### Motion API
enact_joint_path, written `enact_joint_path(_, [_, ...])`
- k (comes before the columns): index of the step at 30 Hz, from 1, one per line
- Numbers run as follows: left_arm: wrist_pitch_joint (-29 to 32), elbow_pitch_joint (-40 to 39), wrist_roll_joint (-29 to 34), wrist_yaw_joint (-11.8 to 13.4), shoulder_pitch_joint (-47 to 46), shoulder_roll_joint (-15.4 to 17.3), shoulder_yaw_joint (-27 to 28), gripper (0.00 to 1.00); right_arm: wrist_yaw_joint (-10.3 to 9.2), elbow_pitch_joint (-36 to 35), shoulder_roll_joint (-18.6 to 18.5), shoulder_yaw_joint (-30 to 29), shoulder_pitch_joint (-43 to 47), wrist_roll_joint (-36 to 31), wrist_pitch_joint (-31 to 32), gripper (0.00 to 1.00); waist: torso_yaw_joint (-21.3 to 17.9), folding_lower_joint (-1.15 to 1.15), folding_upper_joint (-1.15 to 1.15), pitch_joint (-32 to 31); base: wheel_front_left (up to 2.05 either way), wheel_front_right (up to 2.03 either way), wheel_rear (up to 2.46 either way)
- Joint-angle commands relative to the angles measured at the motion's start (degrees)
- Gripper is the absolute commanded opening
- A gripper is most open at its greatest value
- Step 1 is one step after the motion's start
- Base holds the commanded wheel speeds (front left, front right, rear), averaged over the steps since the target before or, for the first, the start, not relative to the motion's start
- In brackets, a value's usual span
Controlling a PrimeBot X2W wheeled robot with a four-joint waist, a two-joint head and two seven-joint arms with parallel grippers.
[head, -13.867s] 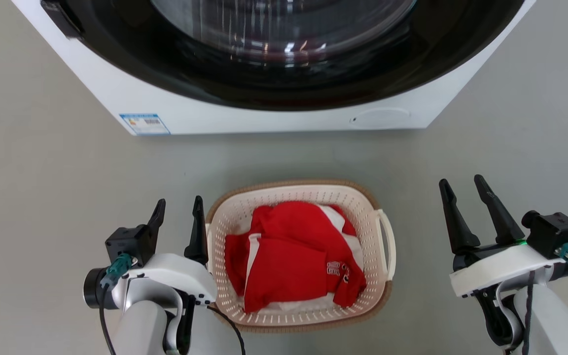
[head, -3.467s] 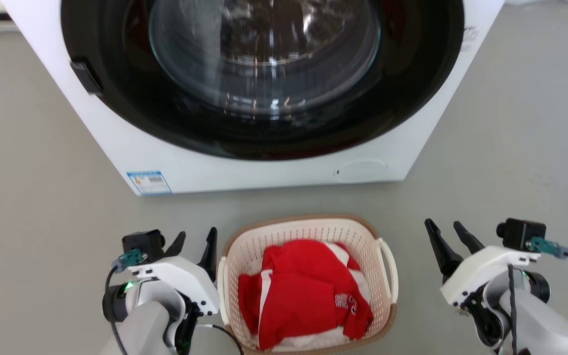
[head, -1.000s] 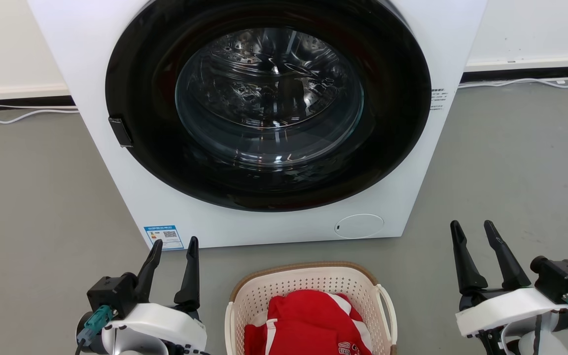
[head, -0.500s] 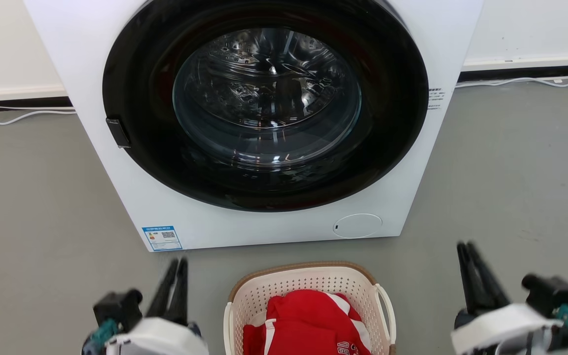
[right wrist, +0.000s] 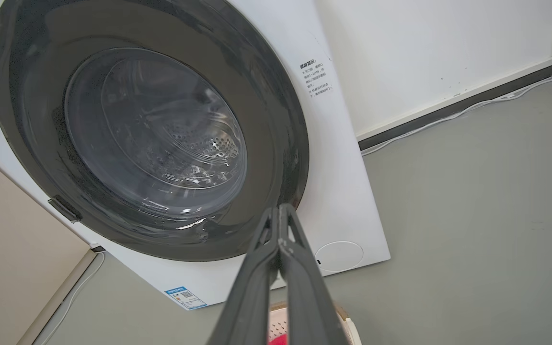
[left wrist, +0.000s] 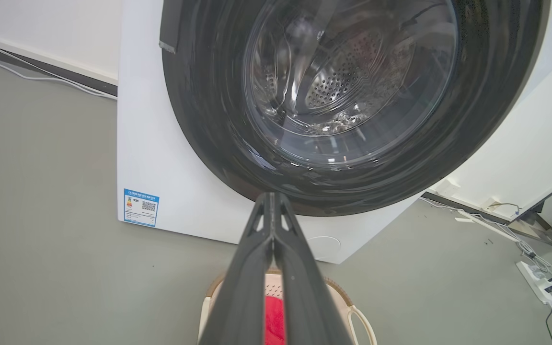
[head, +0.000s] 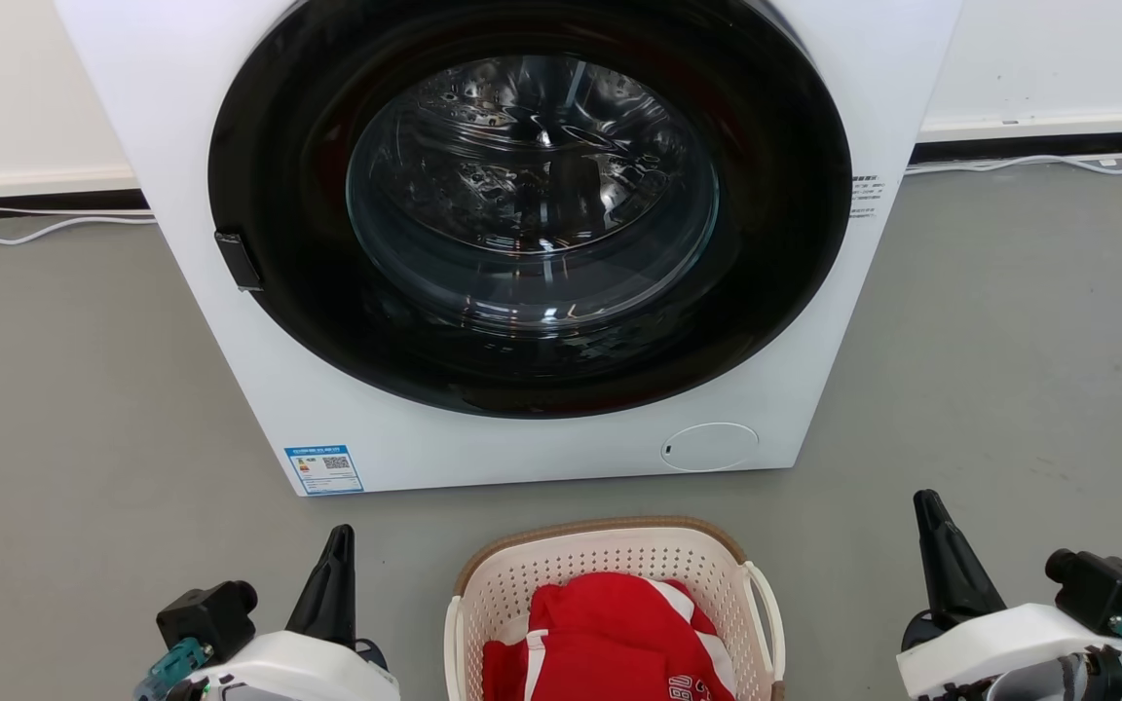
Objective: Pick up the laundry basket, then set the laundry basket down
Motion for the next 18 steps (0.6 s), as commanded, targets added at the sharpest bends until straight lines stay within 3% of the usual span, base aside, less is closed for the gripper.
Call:
enact_joint_path(1, [0.28,-1.8,-1.25,-0.41,-1.94,0.22,0.7,0.0,0.0,-1.65,-0.38,-0.69,-1.83,1.35,0.4,0.0,0.03,-0.01,0.0,0.0,0.0,0.0,0.0])
enact_joint_path(18, [3.12,-2.42,-11.02,-0.97,-2.17,0.33,2.33,0.0,0.0,-2.49,0.48,-2.1,-1.86,10.58,3.19,0.0,0.44,-0.02,0.0,-0.03,0.0,0.0,0.0])
